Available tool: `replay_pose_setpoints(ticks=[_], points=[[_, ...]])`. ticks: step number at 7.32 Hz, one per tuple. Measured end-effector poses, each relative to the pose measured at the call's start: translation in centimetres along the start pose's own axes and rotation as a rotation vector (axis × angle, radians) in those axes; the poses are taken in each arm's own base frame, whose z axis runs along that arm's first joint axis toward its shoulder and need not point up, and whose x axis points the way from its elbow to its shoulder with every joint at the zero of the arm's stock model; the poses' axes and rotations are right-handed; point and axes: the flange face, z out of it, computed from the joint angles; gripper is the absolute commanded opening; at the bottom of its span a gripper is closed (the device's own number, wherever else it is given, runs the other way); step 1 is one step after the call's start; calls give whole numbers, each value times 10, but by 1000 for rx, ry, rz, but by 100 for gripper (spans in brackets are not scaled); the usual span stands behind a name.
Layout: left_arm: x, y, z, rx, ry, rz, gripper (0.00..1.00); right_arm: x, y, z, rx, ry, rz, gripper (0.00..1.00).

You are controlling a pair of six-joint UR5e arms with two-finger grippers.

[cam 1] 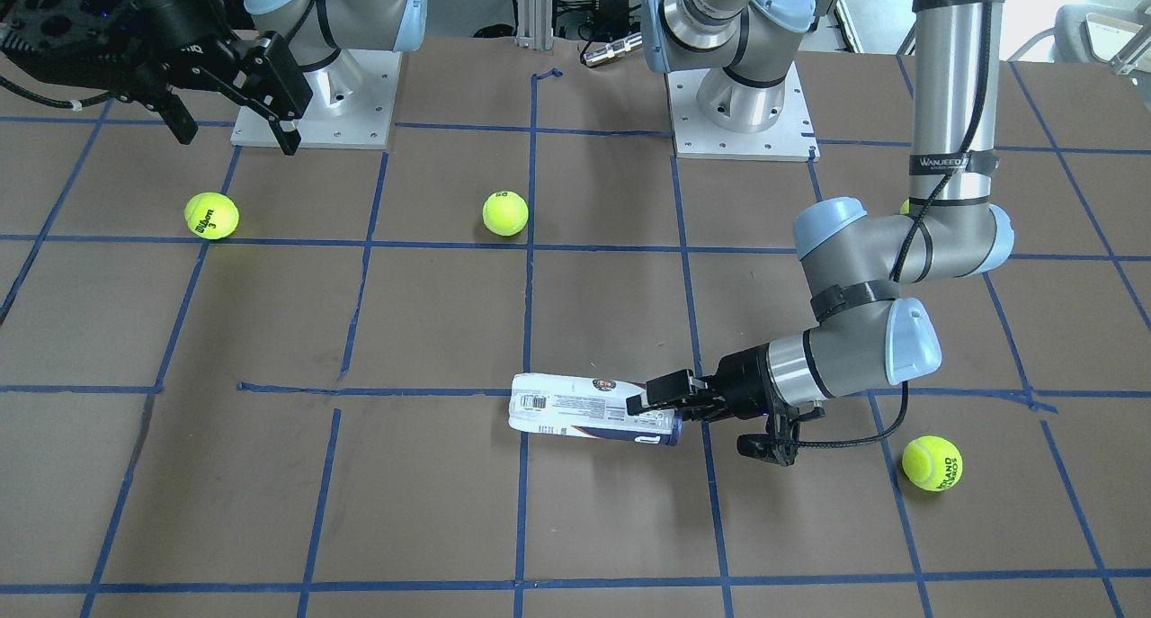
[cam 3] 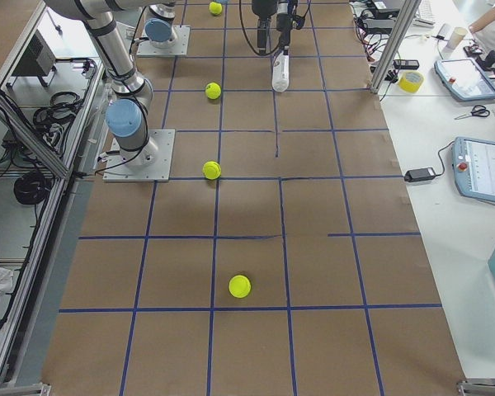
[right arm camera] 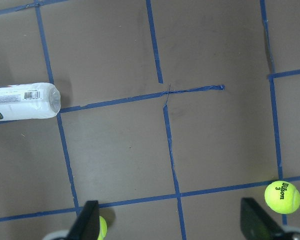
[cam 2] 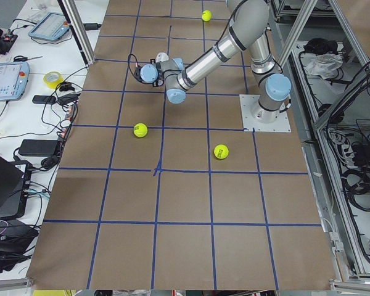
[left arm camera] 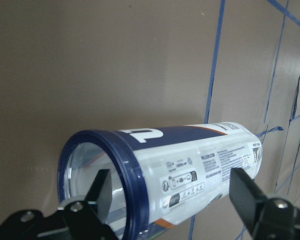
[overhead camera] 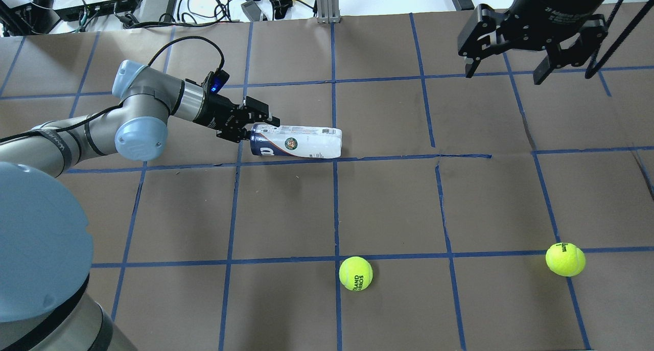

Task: Lift up tennis ball bucket
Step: 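Lift the can's lid end with the left gripper, tilting it upright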

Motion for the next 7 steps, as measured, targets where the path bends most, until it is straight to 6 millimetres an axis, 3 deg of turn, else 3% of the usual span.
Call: replay_pose_setpoints(ticks=[2, 4, 5, 7], points=[[5, -2, -4, 6, -12, -70, 0, -4, -5, 8, 9, 5, -1, 100], [21, -12, -25, 45, -92, -114, 0, -4, -7, 12, 17, 9, -10, 100], [37, -20, -40, 75, -143, -135, 0, -3, -8, 13, 20, 11, -11, 100], [93, -37, -72, 138, -309, -147, 0, -1, -9, 13, 22, 14, -7, 100]])
